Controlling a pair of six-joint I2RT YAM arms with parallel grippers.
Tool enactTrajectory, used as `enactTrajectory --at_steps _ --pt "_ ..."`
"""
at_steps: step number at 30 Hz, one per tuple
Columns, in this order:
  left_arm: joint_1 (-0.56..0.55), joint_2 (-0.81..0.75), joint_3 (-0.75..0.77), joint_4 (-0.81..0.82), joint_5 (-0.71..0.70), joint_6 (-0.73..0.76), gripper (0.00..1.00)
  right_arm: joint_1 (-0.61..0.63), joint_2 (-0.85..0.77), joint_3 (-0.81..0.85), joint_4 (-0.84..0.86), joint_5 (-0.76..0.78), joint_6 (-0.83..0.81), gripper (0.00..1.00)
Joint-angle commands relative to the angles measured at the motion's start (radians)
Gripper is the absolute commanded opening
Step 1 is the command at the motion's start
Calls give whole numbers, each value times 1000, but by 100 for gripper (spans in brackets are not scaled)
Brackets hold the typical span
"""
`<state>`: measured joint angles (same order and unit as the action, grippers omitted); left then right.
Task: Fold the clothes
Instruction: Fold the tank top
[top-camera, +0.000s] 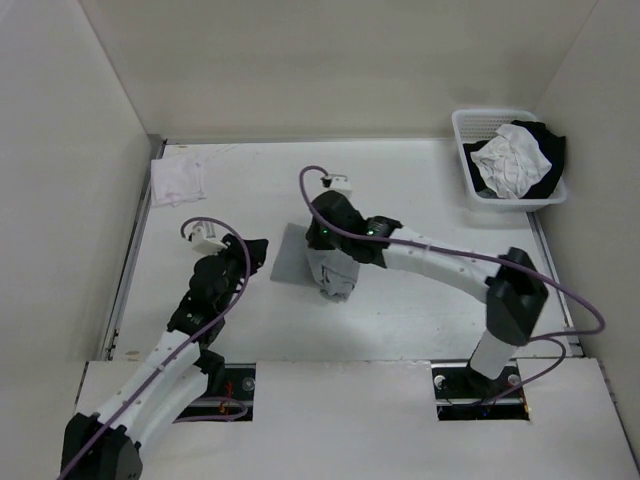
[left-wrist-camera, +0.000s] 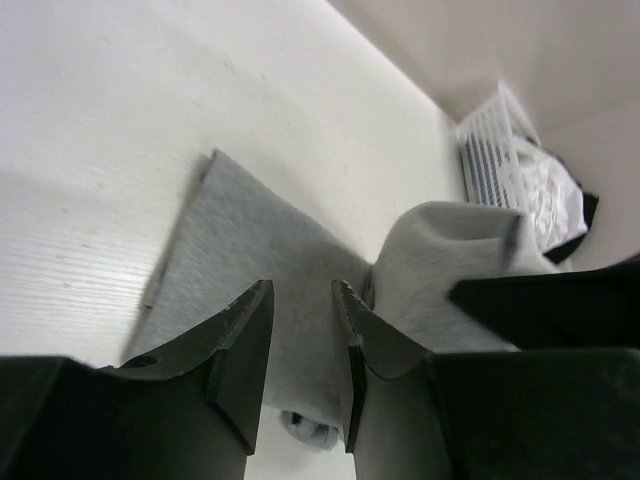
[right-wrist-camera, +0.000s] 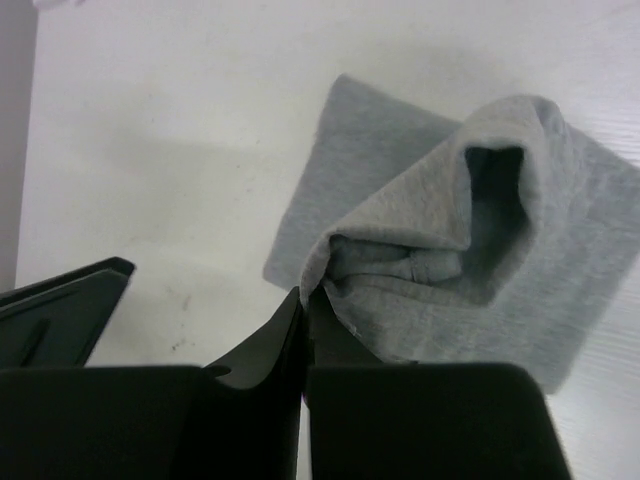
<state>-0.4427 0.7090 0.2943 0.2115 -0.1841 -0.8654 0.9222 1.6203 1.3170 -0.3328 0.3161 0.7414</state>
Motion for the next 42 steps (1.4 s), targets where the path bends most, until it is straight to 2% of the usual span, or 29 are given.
enactTrajectory --at_steps 1,2,4,6,7,8,11,13,17,18,20,23,29,37,42 --pt "89 -91 0 -98 55 -3 29 43 168 155 -6 -12 1 4" --pt "116 -103 2 -106 75 -1 30 51 221 198 -11 -15 10 7" --pt "163 -111 9 -122 124 2 31 66 289 251 -8 -17 29 22" --pt "196 -111 12 -129 162 2 32 89 306 275 8 -8 30 44" --pt "209 -109 12 -129 179 2 32 99 288 265 21 -3 30 51" --pt "212 -105 16 -129 184 0 32 102 259 242 41 0 30 55" --pt "192 -76 29 -110 178 -4 32 111 112 105 141 9 20 58" --pt "160 -27 45 -75 173 -4 33 111 21 1 202 14 0 56" --pt "40 127 88 20 143 -11 33 64 -62 -175 258 -9 -16 9" --pt "2 170 98 52 124 -9 33 42 -65 -202 268 -24 -23 5" --pt "-69 266 121 112 85 -1 34 -19 -42 -228 311 -73 -48 4" --pt "-118 412 146 202 38 8 34 -90 30 -208 353 -184 -62 5" --pt "-67 616 88 370 41 -27 33 -168 150 -255 492 -301 -17 6" --pt "-4 635 -67 466 77 -34 33 -271 217 -361 701 -365 44 5" --pt "22 532 -141 473 78 -40 34 -317 257 -395 788 -408 87 5"
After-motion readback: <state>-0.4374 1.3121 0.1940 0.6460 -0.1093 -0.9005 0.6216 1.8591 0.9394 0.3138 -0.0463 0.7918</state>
